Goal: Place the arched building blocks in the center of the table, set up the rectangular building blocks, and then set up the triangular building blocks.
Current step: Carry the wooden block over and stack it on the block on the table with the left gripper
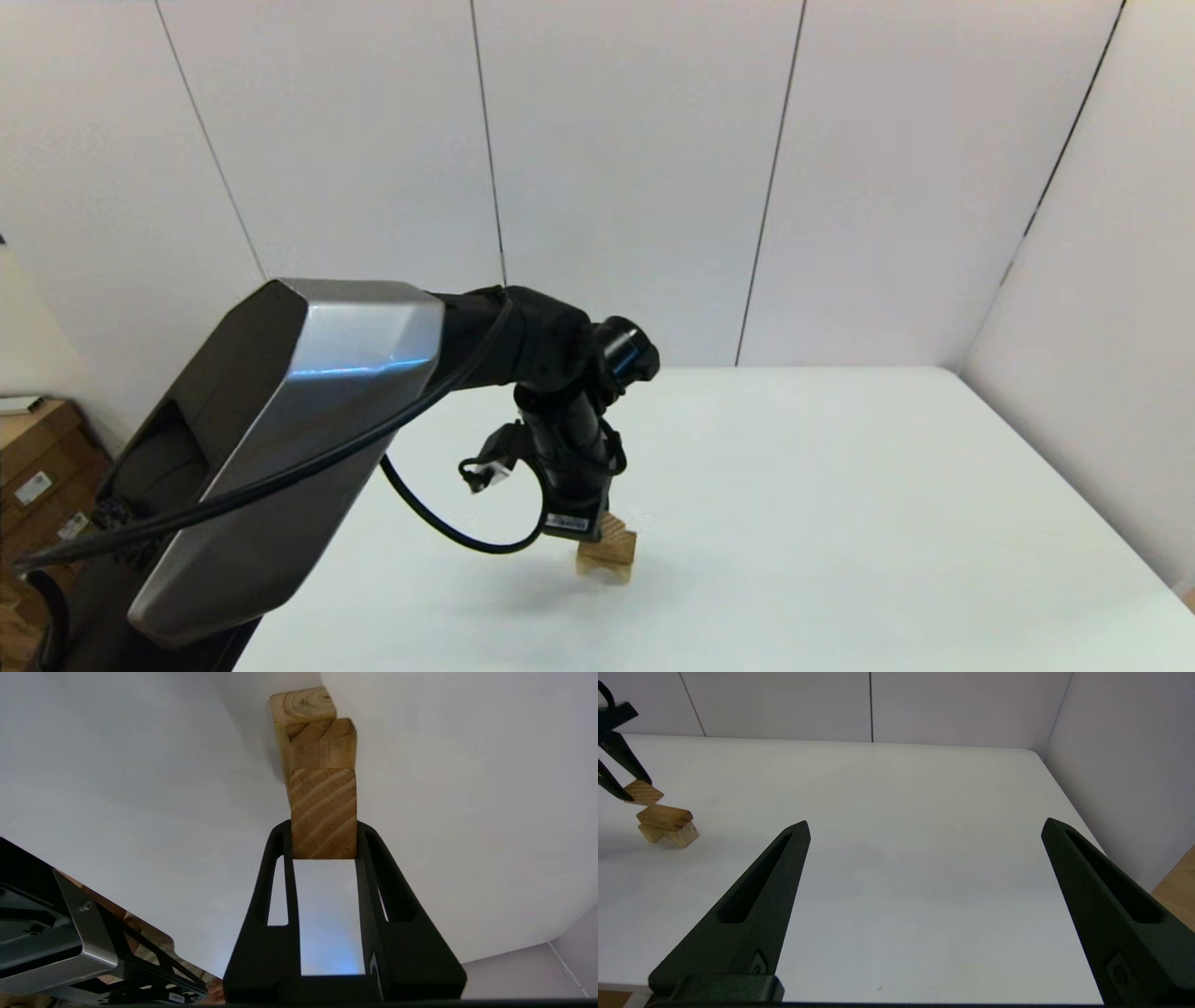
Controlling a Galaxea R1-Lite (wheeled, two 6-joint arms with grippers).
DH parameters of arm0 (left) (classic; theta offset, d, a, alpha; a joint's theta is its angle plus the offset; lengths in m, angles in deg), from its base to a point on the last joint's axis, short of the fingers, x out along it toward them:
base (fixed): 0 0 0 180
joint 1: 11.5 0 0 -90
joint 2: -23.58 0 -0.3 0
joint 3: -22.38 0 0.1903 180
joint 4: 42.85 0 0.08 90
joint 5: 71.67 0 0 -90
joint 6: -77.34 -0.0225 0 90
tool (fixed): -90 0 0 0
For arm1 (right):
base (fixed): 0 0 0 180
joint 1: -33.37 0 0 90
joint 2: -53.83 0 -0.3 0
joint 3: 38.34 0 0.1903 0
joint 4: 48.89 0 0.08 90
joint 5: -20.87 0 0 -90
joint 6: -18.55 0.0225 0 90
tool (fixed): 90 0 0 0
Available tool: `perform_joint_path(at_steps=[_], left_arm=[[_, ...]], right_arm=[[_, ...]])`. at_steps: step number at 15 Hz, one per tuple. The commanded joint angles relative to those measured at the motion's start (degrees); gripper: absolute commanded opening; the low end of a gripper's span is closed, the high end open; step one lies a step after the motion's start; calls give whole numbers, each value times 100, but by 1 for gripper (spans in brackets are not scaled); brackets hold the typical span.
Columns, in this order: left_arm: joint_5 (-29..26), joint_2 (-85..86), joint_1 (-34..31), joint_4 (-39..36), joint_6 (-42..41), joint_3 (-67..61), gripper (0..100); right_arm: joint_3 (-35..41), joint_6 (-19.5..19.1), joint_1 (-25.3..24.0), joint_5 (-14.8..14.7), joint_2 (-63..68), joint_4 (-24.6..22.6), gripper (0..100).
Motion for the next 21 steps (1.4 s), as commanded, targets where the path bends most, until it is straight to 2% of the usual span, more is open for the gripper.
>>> perform_joint_path(at_steps=[1,21], left_arm=[[-2,-99,73,-39,71,0,0],[112,-231,65,-83,18,26,0]], right_arm=[[0,-3,-2,2,-9,-2,100],[0,-3,-2,2,-9,-2,100]])
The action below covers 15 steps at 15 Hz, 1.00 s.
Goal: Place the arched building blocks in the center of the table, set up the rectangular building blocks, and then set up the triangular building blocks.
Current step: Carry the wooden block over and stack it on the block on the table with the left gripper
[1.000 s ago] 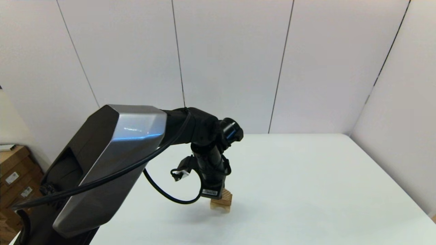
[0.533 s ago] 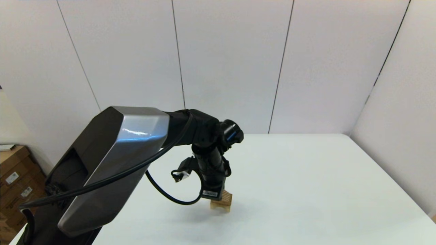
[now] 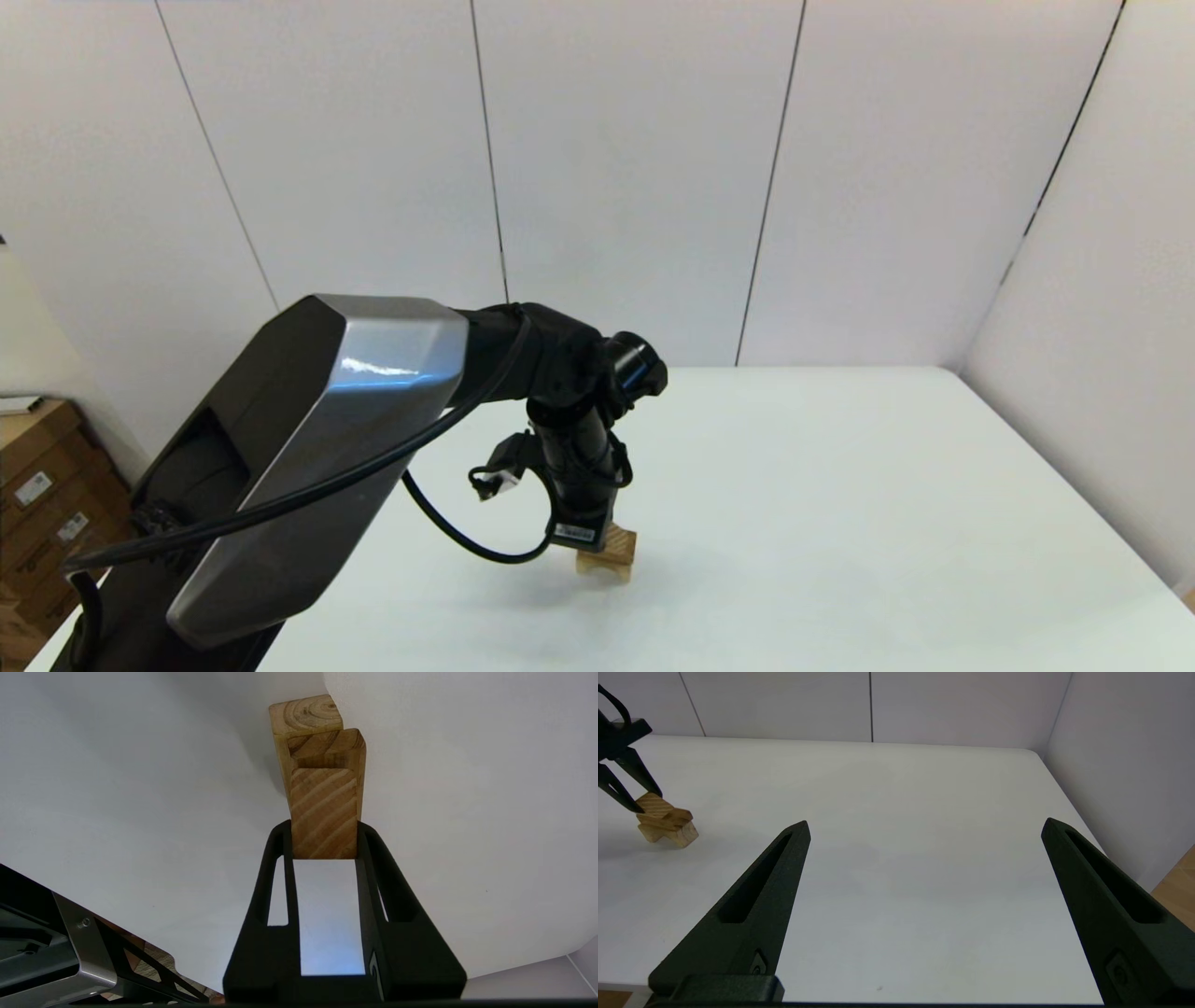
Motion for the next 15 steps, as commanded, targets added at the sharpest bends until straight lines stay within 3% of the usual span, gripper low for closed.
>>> perform_joint_path(at_steps=[1,15], left_arm=[[16,-10,-1,22,56,0,0],[218,51,16,31,3,0,0]], right_arm=[[0,-3,0,2,-9,-2,100],[0,-3,9,2,-9,-2,100]])
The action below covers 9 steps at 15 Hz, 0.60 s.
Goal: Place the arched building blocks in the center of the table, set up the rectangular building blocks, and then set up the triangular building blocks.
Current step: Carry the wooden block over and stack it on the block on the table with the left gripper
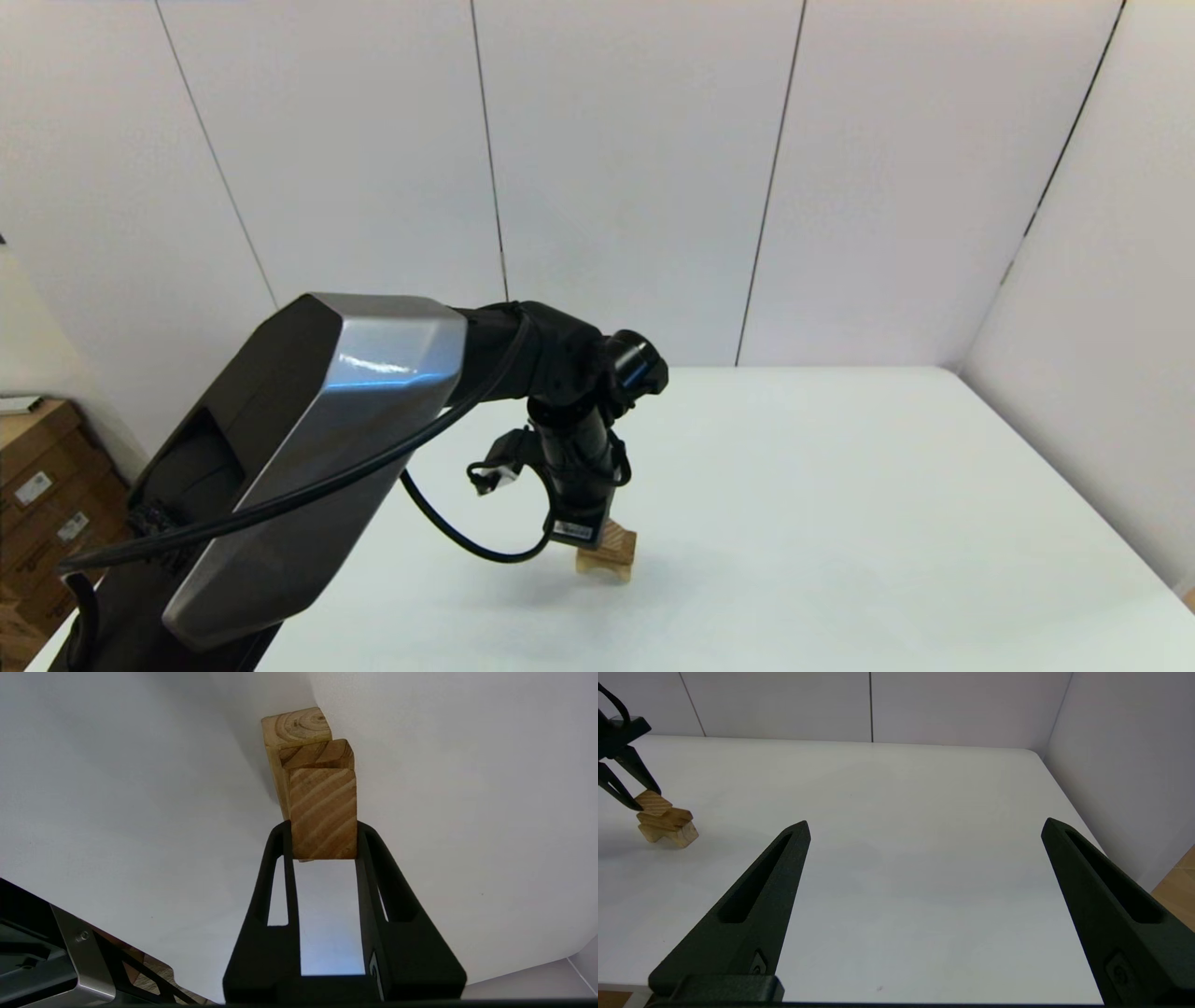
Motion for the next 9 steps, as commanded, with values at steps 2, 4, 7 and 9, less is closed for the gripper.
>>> perform_joint_path(at_steps=[2,4,7,9], left_arm=[[11,21,2,37,86,0,0],[2,30,2,37,113,0,0],[-7,21,19,37,121,0,0],[-7,21,19,55,139,0,0]], right_arm=[[0,-3,0,2,-9,-2,100],[0,-3,0,2,-9,-2,100],[0,-3,0,2,-9,-2,100],[0,-3,0,2,-9,-2,100]])
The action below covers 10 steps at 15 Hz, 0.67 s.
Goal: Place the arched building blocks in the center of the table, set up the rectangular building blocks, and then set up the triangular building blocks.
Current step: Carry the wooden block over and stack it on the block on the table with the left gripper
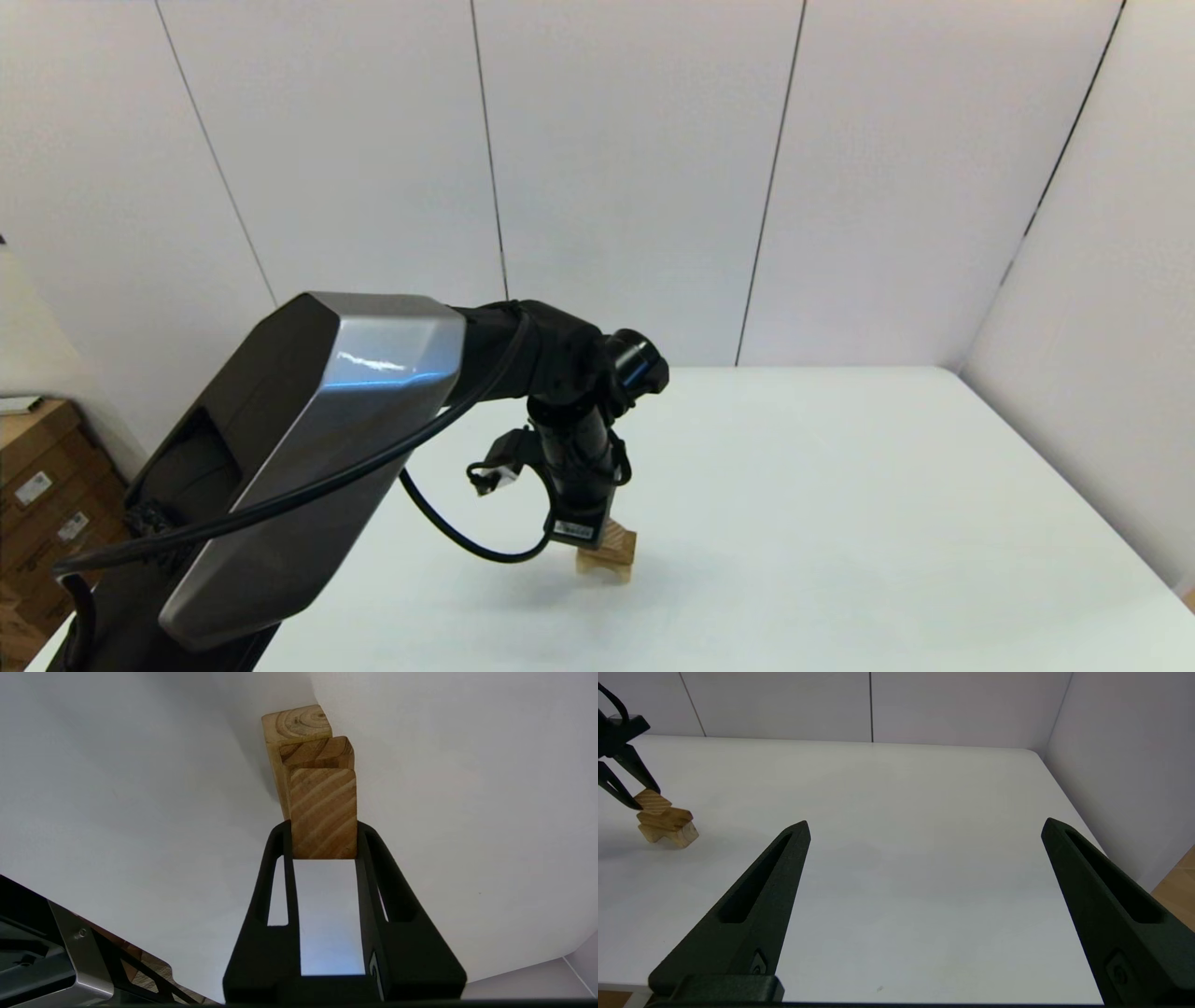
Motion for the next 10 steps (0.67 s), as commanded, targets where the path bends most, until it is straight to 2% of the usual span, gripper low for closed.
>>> perform_joint_path(at_steps=[1,7,10], left_arm=[[-3,12,6,43,87,0,0],[6,21,6,60,236,0,0],[278,21,15,60,218,0,0]], right_arm=[[0,-4,9,5,-9,-2,100],[0,-4,0,5,-9,-2,100],[0,-4,0,5,-9,-2,100]])
